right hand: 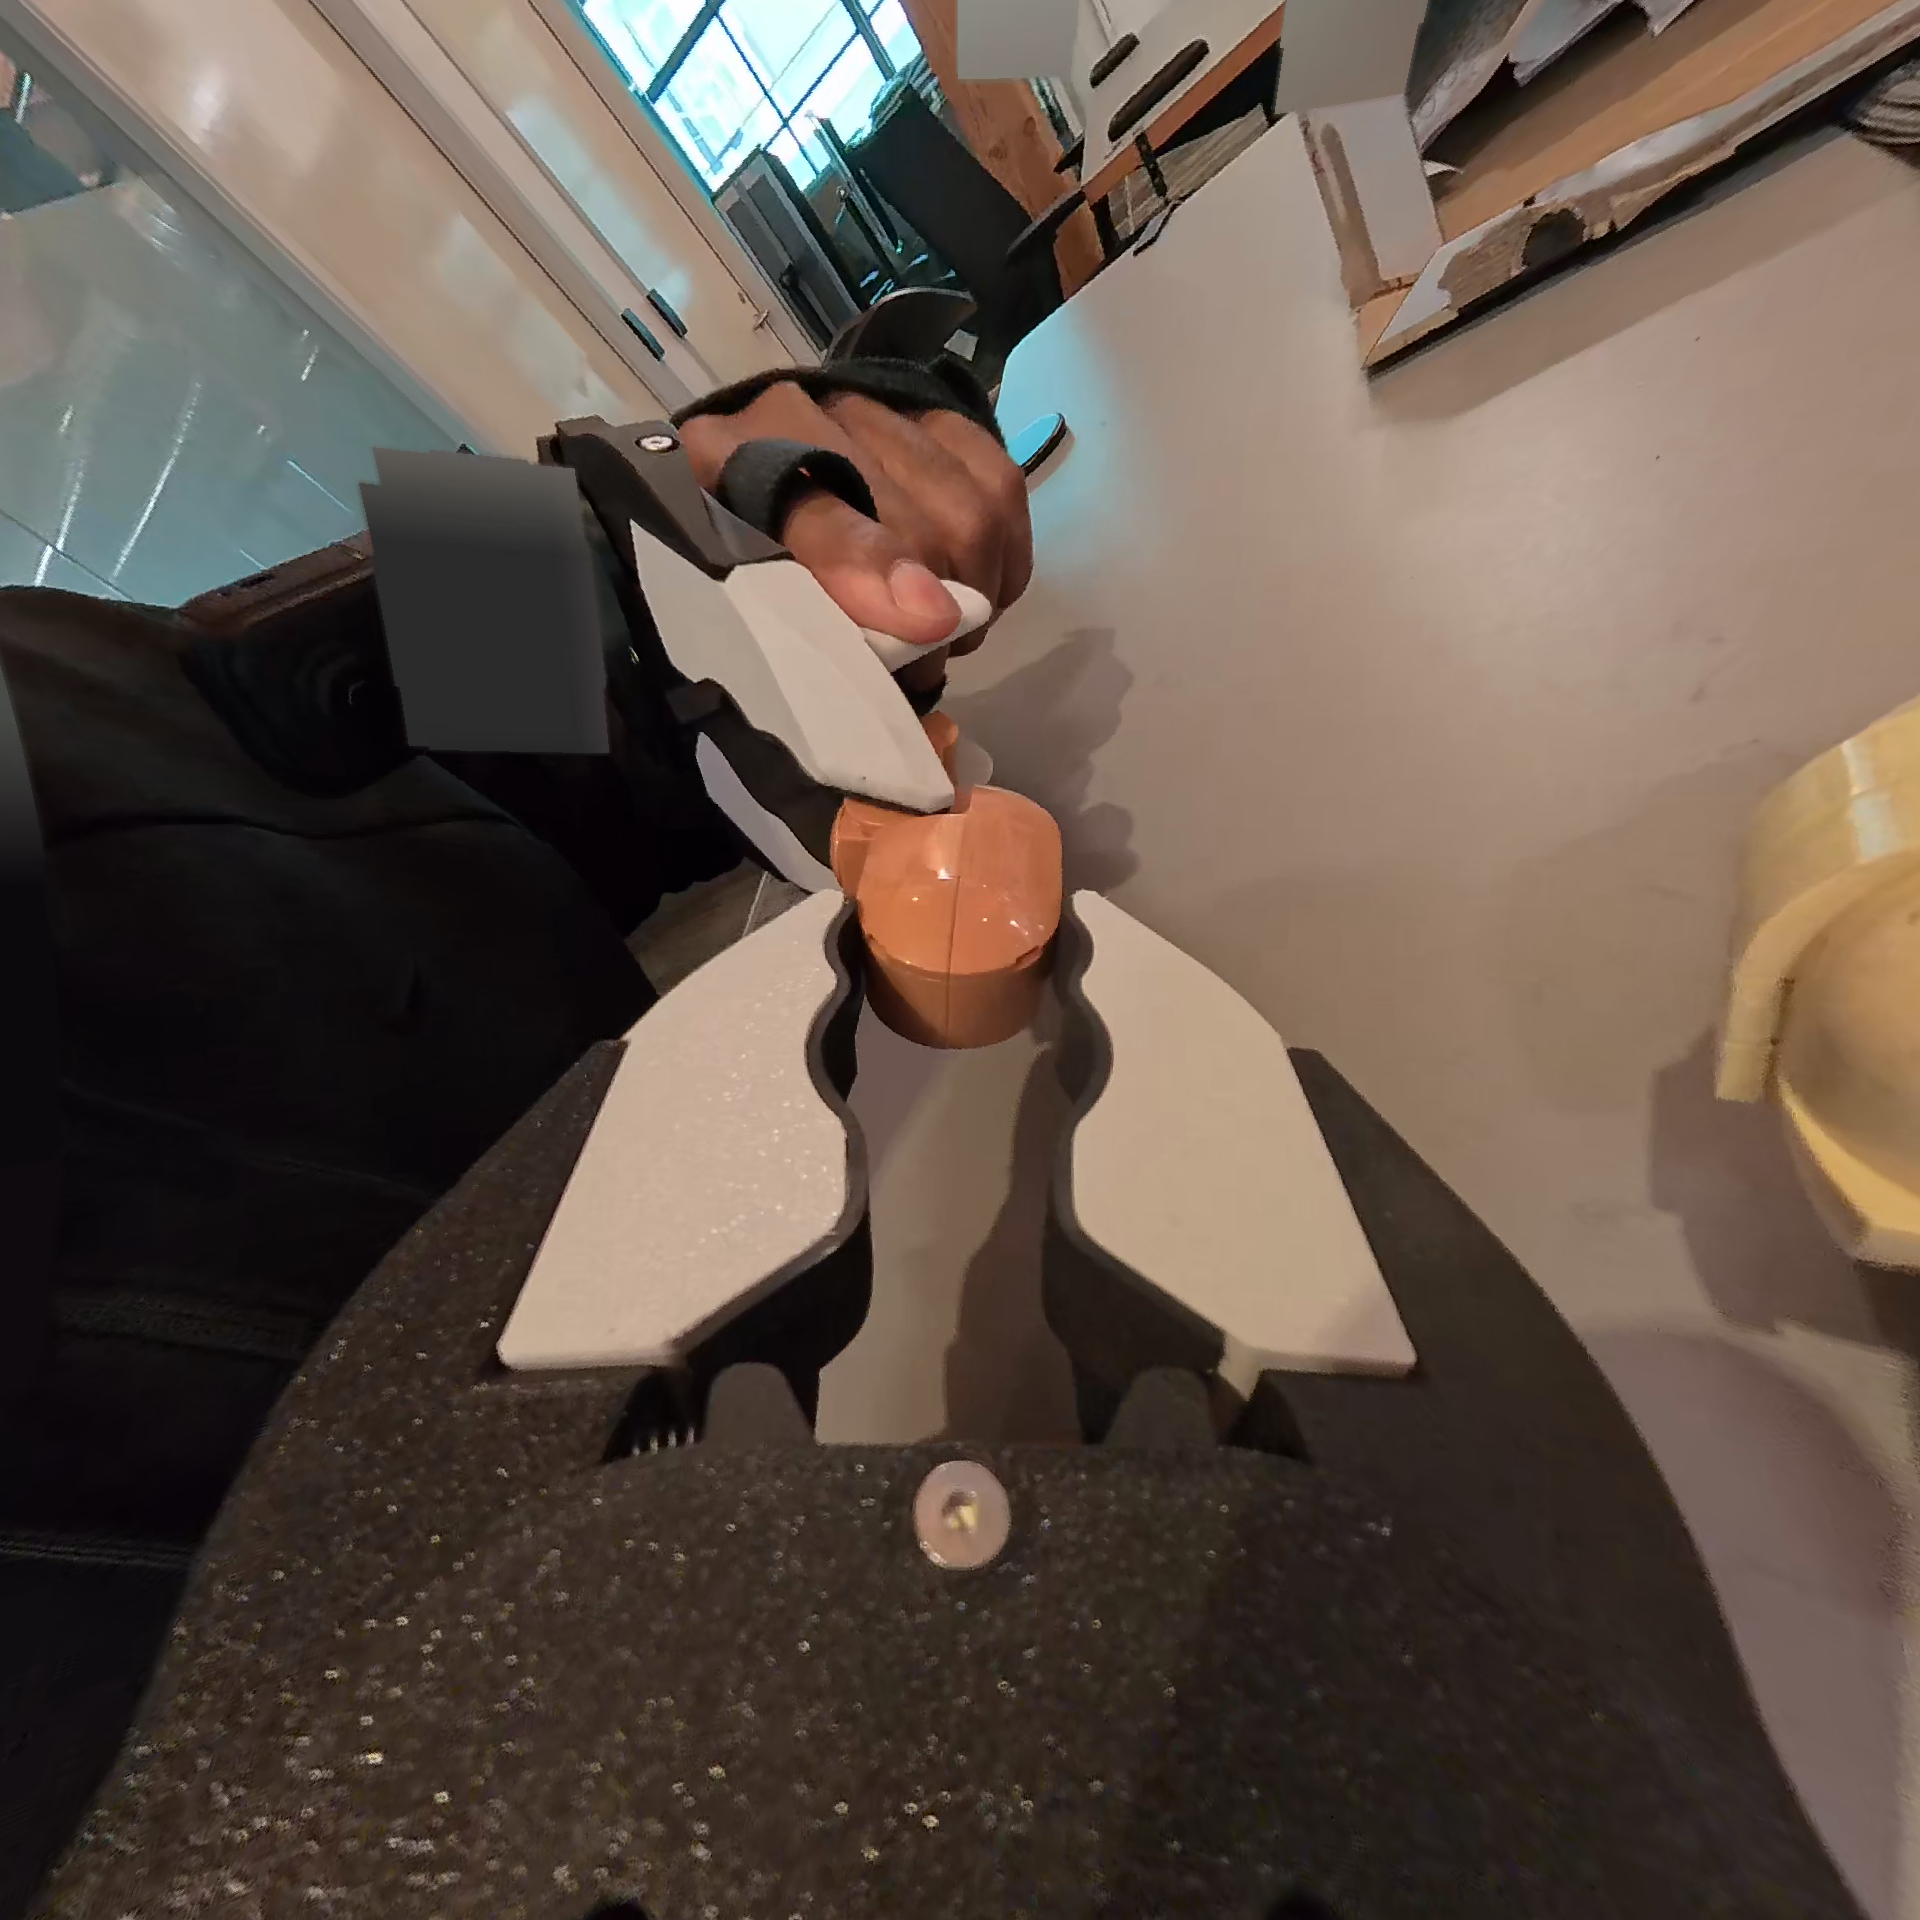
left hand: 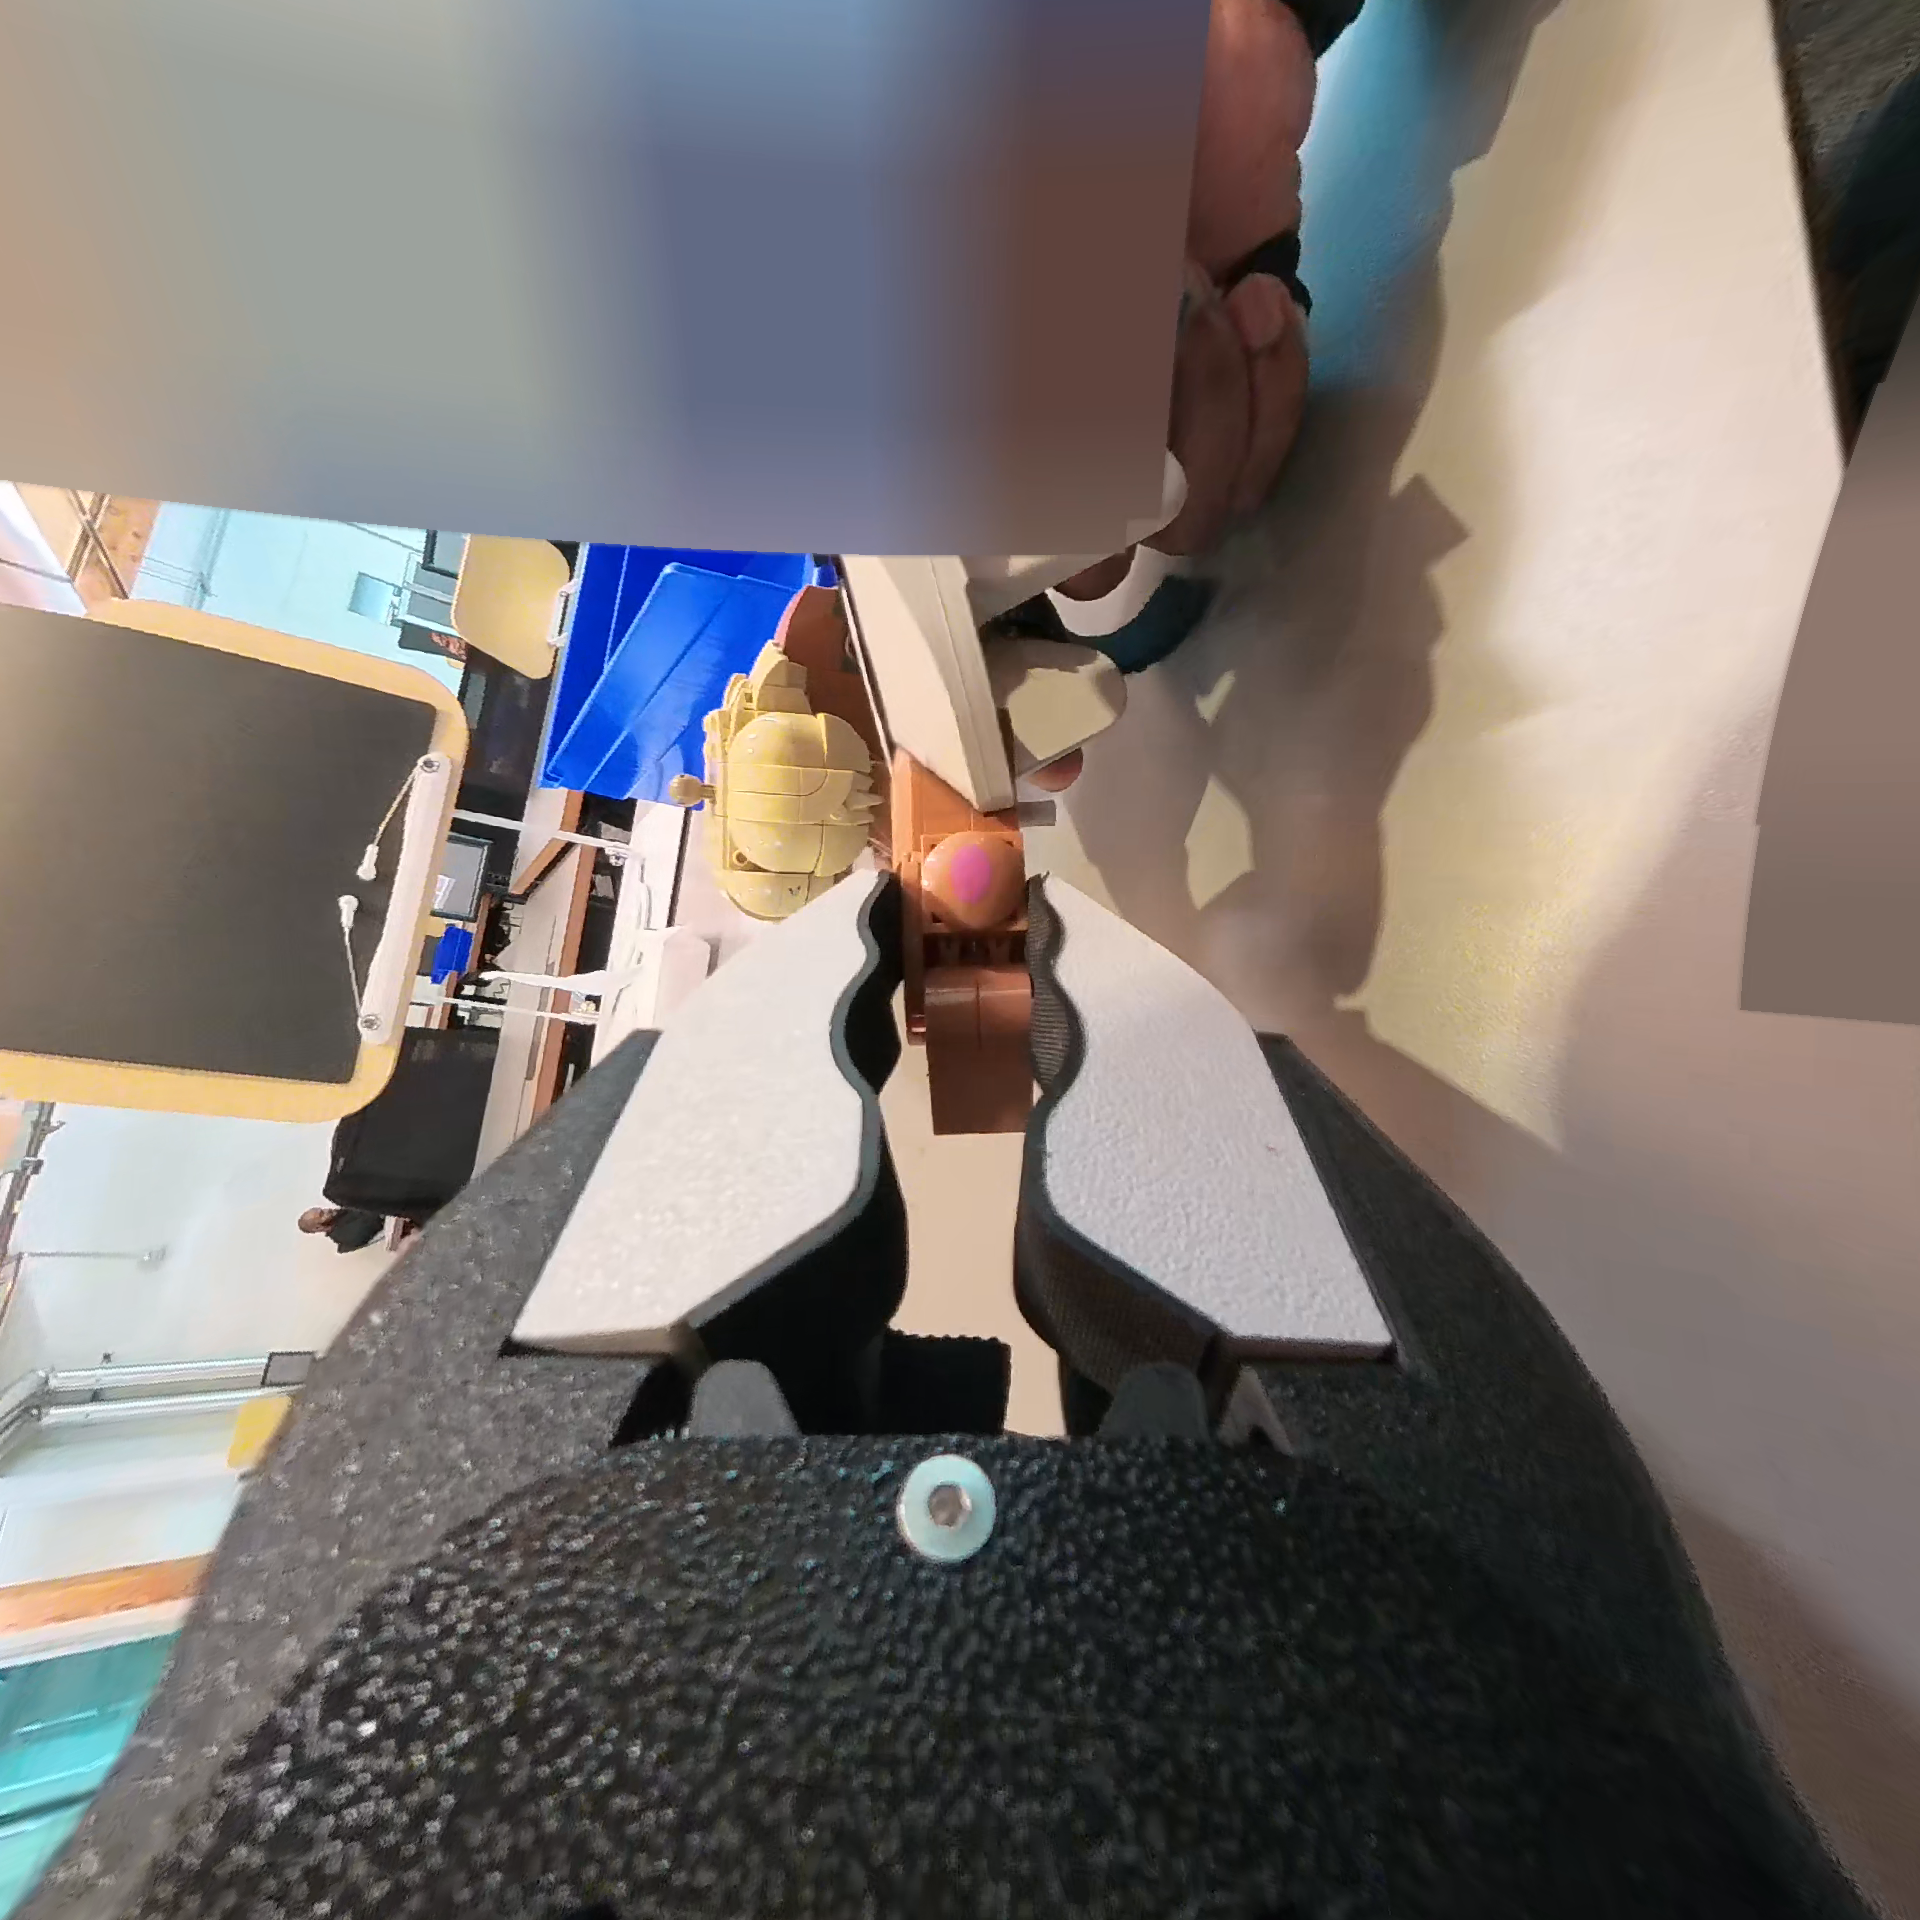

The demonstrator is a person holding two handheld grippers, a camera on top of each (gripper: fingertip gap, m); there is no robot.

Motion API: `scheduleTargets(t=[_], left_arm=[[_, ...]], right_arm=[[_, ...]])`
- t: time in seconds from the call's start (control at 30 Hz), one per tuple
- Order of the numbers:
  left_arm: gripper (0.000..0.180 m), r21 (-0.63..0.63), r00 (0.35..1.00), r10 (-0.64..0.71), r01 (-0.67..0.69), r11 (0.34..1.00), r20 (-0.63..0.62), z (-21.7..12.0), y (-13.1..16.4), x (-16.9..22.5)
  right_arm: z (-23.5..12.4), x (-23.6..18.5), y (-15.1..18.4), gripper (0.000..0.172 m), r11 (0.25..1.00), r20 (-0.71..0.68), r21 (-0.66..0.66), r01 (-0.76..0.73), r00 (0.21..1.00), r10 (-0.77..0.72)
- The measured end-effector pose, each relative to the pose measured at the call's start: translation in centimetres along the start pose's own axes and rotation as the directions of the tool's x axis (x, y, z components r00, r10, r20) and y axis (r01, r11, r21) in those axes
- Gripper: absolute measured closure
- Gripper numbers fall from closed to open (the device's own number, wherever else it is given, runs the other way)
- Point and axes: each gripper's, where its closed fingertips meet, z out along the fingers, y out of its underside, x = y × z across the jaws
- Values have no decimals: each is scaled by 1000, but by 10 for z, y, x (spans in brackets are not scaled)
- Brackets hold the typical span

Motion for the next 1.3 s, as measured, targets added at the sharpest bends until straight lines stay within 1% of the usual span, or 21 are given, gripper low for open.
scheduleTargets(t=[0.07,0.13,0.27,0.33,0.43,0.5,0.57,0.67,0.87,1.03,1.13,1.3], left_arm=[[159,-24,999,-54,54,998,-6,2,3,0],[159,-31,992,-127,126,991,-23,3,4,-1],[159,-89,961,-260,252,963,-91,2,12,3],[159,-134,942,-313,297,945,-122,0,18,7],[159,-198,908,-381,347,917,-173,-2,25,15],[159,-230,883,-424,378,897,-200,-1,28,20],[159,-232,861,-454,405,884,-230,0,27,24],[159,-223,837,-479,430,875,-265,4,26,29],[159,-235,831,-461,403,885,-312,13,31,41],[158,-219,846,-443,392,894,-297,14,35,44],[152,-203,852,-441,397,895,-281,12,36,43],[154,-196,853,-453,412,890,-260,9,38,42]], right_arm=[[-1,3,-1,135,1000,-16,3,-2,1000,2],[-2,4,-1,133,999,-29,-4,34,999,-34],[-6,11,2,127,974,-133,-62,218,965,-224],[-7,13,3,127,943,-178,-103,316,927,-330],[-8,13,-1,131,877,-228,-152,456,847,-480],[-5,11,-1,134,824,-232,-189,534,791,-566],[0,11,3,135,774,-222,-238,586,743,-631],[6,15,12,137,719,-207,-303,626,693,-691],[11,24,23,144,654,-187,-380,654,638,-747],[12,27,27,146,618,-180,-414,669,605,-775],[14,28,27,146,602,-180,-427,674,589,-788],[22,30,25,145,575,-177,-449,684,563,-807]])
